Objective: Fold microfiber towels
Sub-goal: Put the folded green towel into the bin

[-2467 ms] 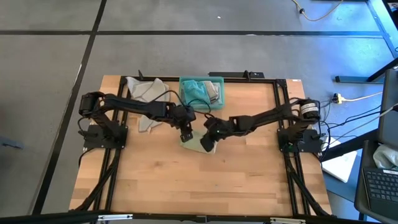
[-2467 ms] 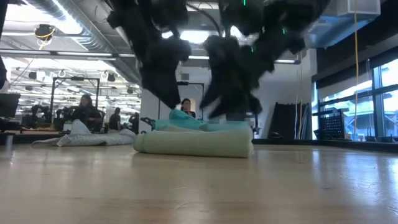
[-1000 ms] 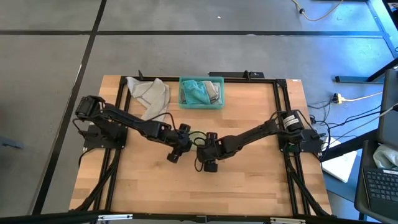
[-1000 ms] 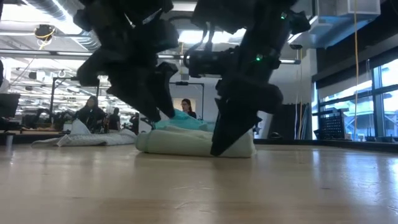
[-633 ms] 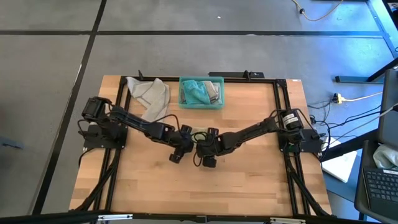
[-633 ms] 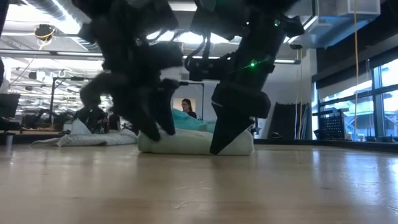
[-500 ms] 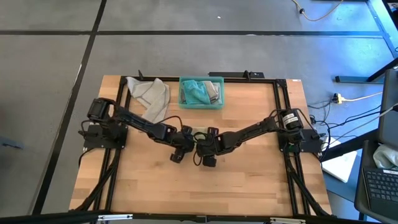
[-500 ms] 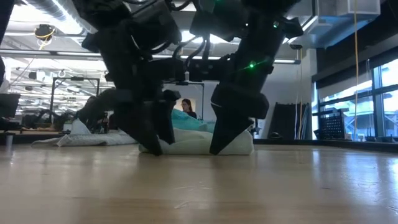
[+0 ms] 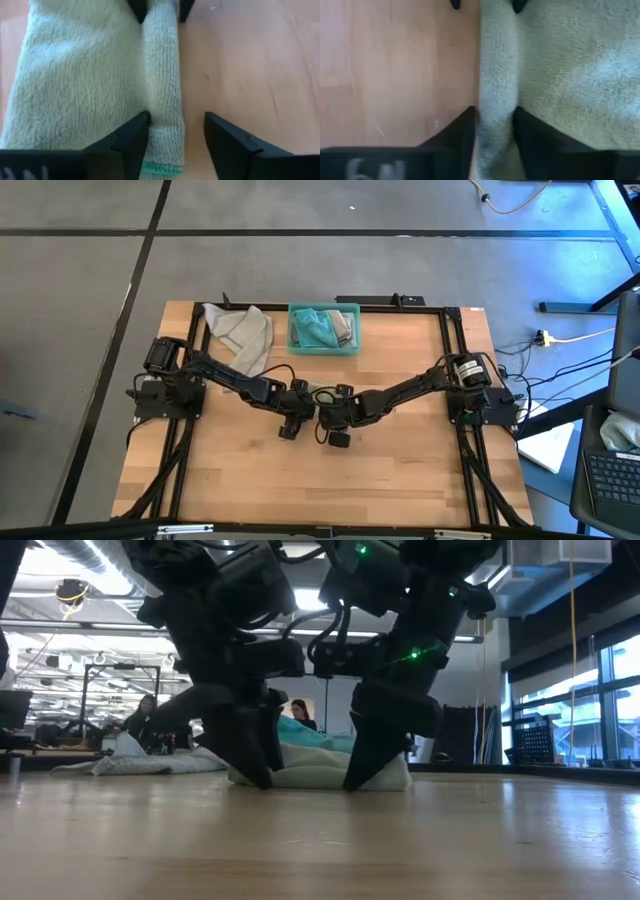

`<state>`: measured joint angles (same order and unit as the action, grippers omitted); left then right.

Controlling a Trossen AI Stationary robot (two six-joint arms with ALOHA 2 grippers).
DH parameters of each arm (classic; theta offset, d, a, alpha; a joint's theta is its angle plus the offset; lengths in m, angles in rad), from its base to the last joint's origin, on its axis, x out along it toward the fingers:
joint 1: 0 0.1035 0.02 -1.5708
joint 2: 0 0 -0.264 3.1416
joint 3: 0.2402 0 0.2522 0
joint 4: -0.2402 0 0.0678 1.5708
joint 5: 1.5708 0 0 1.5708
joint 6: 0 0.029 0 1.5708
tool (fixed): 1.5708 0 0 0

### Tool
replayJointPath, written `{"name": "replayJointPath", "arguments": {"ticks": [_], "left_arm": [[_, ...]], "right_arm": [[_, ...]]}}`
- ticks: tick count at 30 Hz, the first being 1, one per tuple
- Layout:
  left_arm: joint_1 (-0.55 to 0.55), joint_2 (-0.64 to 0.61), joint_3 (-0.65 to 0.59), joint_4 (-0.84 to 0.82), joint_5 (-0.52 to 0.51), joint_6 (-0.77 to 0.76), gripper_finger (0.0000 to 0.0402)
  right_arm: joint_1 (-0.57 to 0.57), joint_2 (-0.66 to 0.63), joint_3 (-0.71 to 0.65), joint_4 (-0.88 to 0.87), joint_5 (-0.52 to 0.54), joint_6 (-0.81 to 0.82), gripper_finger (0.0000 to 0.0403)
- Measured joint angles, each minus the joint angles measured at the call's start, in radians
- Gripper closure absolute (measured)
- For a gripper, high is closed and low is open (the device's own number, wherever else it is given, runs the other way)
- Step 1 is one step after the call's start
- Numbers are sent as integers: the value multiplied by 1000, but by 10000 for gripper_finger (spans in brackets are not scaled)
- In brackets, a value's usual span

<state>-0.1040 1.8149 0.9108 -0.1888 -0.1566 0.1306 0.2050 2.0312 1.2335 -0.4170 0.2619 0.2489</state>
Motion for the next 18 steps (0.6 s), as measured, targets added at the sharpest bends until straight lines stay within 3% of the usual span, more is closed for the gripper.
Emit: {"name": "replayJointPath", "arguments": {"ticks": [5,9,18], "left_arm": [[6,1,0,-8,-23,-21,300],[24,1,10,-30,-5,-32,386],[116,-66,110,-185,17,-36,399]], "right_arm": [[-14,0,-5,1,-29,0,370],[-36,-8,-5,-5,-86,1,387],[-98,-126,-14,-44,-131,-66,391]]}}
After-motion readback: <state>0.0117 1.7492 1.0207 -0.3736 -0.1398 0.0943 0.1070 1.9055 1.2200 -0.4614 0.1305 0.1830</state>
